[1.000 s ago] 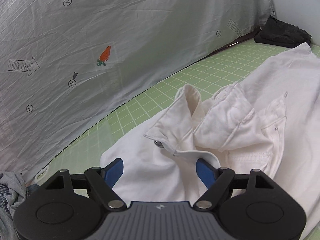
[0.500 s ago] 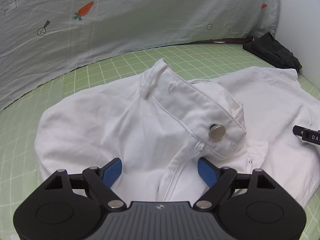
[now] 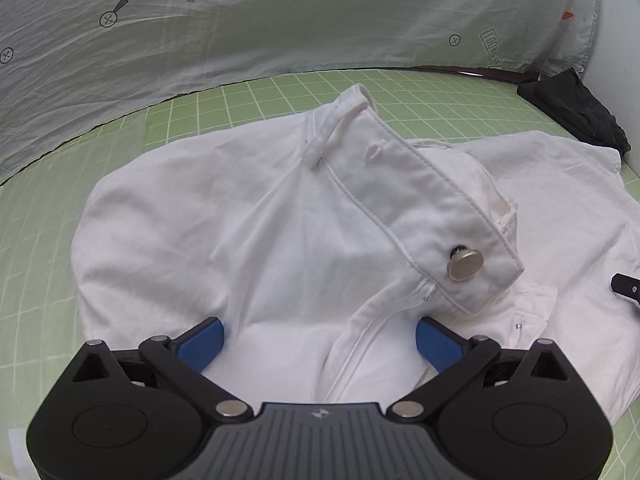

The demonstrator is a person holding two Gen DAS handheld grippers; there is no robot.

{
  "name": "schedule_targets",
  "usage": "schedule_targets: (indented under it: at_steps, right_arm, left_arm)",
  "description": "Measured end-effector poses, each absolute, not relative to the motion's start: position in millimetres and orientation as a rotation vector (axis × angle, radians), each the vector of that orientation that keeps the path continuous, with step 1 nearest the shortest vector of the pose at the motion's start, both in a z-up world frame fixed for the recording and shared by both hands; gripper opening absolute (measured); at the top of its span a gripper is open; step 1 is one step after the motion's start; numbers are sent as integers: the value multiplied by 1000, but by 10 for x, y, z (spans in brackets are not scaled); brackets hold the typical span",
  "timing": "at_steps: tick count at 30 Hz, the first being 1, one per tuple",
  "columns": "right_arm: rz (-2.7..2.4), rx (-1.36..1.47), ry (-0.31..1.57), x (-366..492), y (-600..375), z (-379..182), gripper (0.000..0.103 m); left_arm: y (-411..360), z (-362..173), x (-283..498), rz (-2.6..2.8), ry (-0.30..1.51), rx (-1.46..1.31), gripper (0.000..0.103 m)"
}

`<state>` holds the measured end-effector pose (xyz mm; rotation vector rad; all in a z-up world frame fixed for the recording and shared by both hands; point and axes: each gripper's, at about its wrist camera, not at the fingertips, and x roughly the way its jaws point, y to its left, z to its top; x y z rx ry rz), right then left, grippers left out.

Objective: Fold clothes

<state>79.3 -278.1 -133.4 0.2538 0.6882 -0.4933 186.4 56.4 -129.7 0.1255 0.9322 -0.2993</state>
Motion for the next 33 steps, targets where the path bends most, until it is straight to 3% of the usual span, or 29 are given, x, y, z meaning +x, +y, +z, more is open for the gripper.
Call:
schedule_targets:
  at_steps: [9,17,33]
  right_arm:
    - [-569,406,622,455,-3199,-1187,103]
    - [-634,539,563,166,-3573,-1068,103]
    - [-683,539,629,465,-4310,-1371,103]
  left_arm:
    - [538,-1305,1896,-258,961,108,103]
    - [610,-1247,1998,-143,1076,-66,103]
    - [584,-1199,1939,-6,1119,-108,103]
